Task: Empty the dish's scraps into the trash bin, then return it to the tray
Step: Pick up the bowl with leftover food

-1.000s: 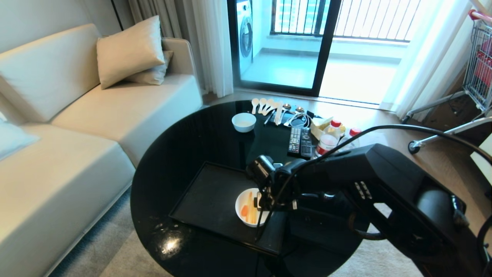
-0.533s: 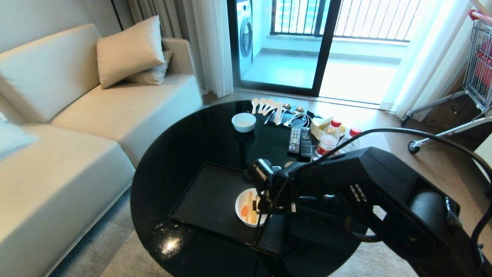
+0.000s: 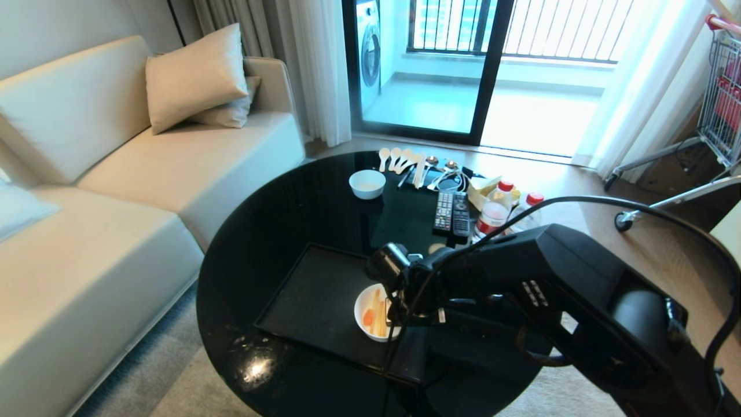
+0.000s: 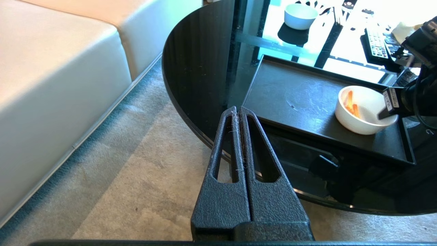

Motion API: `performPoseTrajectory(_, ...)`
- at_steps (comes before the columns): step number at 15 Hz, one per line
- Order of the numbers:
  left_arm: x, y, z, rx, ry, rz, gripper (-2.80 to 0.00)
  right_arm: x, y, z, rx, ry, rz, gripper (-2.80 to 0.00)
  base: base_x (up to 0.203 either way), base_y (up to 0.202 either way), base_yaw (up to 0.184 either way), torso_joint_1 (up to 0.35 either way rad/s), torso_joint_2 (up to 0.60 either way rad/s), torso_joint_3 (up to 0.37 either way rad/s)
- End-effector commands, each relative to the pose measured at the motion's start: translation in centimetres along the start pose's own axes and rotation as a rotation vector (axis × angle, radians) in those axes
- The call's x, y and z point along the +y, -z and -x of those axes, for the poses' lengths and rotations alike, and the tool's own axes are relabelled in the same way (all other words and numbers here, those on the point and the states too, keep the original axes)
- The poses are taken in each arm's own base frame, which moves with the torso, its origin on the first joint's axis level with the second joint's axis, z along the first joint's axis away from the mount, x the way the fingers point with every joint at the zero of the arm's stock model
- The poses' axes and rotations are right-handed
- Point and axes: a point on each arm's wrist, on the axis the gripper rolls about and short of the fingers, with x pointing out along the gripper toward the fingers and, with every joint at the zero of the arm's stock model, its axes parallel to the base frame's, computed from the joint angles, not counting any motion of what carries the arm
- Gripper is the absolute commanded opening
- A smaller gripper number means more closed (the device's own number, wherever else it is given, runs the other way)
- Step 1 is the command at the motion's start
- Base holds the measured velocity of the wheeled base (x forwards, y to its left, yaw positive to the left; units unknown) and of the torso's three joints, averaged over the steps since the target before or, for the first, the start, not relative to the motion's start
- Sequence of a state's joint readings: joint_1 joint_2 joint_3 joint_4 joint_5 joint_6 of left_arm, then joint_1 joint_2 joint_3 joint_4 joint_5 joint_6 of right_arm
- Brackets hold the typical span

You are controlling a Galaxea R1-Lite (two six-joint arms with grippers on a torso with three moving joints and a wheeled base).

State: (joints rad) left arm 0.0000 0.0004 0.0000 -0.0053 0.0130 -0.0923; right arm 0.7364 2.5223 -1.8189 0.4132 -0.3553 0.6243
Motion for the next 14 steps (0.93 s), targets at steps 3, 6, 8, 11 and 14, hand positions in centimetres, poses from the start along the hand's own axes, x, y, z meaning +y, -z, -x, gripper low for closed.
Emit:
performPoseTrajectory(3, 0.0, 0.0, 0.0, -0.001, -0.001, 0.001, -2.80, 0.1, 0.1, -0.1, 0.001, 0.002, 0.001, -2.80, 0.000, 0.000, 0.000, 0.000, 0.00, 0.000)
performPoseTrajectory(6, 0.0, 0.0, 0.0, -0.001, -0.001, 0.000, -2.80, 0.2, 0.2, -0.1, 0.004, 0.001, 0.003, -2.80, 0.000, 0.000, 0.000, 0.000, 0.00, 0.000)
performPoseTrajectory(8, 0.0, 0.0, 0.0, -0.001, -0.001, 0.000, -2.80, 0.1, 0.1, 0.1, 0.002, 0.000, -0.001, -2.80, 0.000, 0.000, 0.000, 0.000, 0.00, 0.000)
performPoseTrajectory(11, 0.0, 0.0, 0.0, -0.001, -0.001, 0.001, -2.80, -0.2, -0.7, 1.2, -0.026, -0.003, -0.020, -2.80, 0.000, 0.000, 0.000, 0.000, 0.00, 0.000)
performPoseTrajectory(14, 0.0, 0.0, 0.0, -0.001, -0.001, 0.001, -2.80, -0.7, -1.7, 2.6, -0.062, 0.004, -0.046, -2.80, 0.000, 0.000, 0.000, 0.000, 0.00, 0.000)
